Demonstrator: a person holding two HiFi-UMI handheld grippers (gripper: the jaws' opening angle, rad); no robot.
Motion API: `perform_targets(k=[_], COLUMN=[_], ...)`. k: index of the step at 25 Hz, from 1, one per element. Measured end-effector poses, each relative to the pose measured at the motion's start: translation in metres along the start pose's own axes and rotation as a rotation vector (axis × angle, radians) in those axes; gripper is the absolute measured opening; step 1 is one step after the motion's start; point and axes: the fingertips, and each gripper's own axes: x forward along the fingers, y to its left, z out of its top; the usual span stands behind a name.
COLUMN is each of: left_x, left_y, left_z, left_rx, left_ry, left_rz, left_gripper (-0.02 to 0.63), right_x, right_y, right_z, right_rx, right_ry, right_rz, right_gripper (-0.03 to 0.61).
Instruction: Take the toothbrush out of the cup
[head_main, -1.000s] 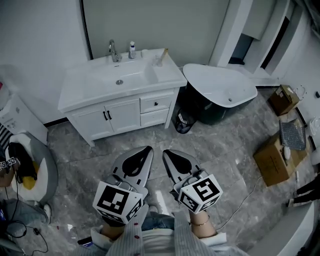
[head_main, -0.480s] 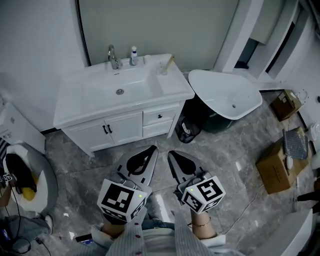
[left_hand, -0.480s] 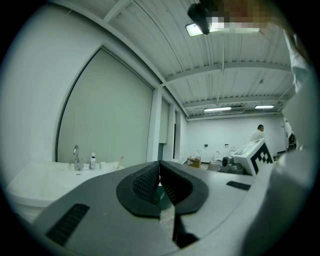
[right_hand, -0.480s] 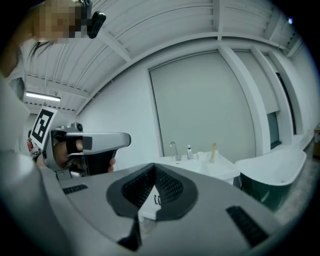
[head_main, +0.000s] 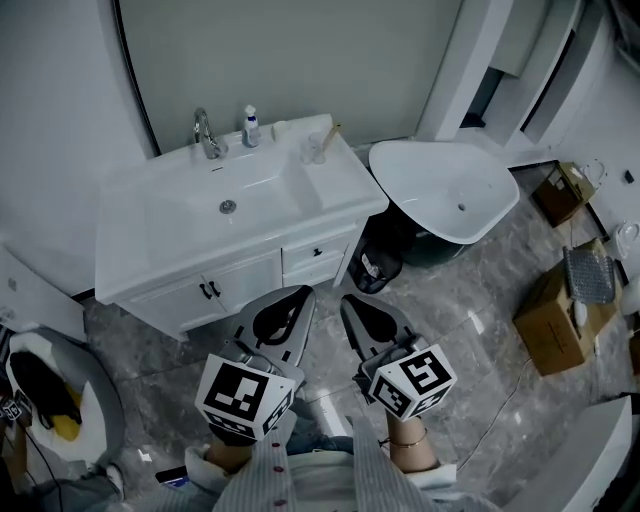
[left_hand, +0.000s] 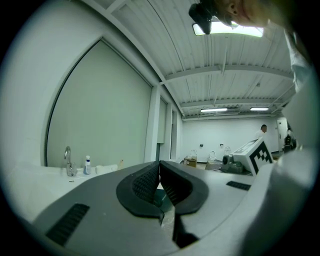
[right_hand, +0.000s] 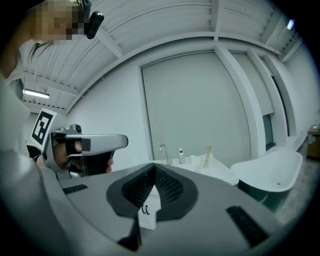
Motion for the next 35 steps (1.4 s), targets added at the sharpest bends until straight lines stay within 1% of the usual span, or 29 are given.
perform_targets(k=[10, 15, 18, 22, 28, 35], left_x=[0.013, 0.021, 0.034, 0.06, 0.111, 0.186], left_y=[0.034, 0.039, 0.045, 0.056, 0.071, 0.106], left_z=[-0.005, -0.007, -0.01, -0.011, -0.01, -0.009], left_rx=[0.001, -0.008, -0.012, -0.008, 0.012, 0.006], left_ry=[0.017, 0.013, 0.011, 0.01, 0.021, 0.031], left_rz=[-0.032, -0.044, -0.045, -0.036, -0.024, 0.03], left_gripper=[0.018, 0.018, 0.018, 0.018, 0.018, 0.018], right_x=[0.034, 0.038, 0.045, 0.062, 0.096, 0.15], right_y=[-0.014, -0.024, -0.037, -0.061, -0.102, -0.167], right_z=[-0.008, -0.009, -0.011, -0.01, -0.001, 0.012], right_rx=[0.043, 0.043, 0.048, 0.055, 0.06, 0.061], right_ry=[0.008, 0.014, 0.019, 0.017, 0.018, 0.04], right_rz=[-0.049, -0.07, -0.076, -0.068, -0.033, 0.022], right_gripper=[0.011, 0.011, 0.011, 0.011, 0.011, 0.011])
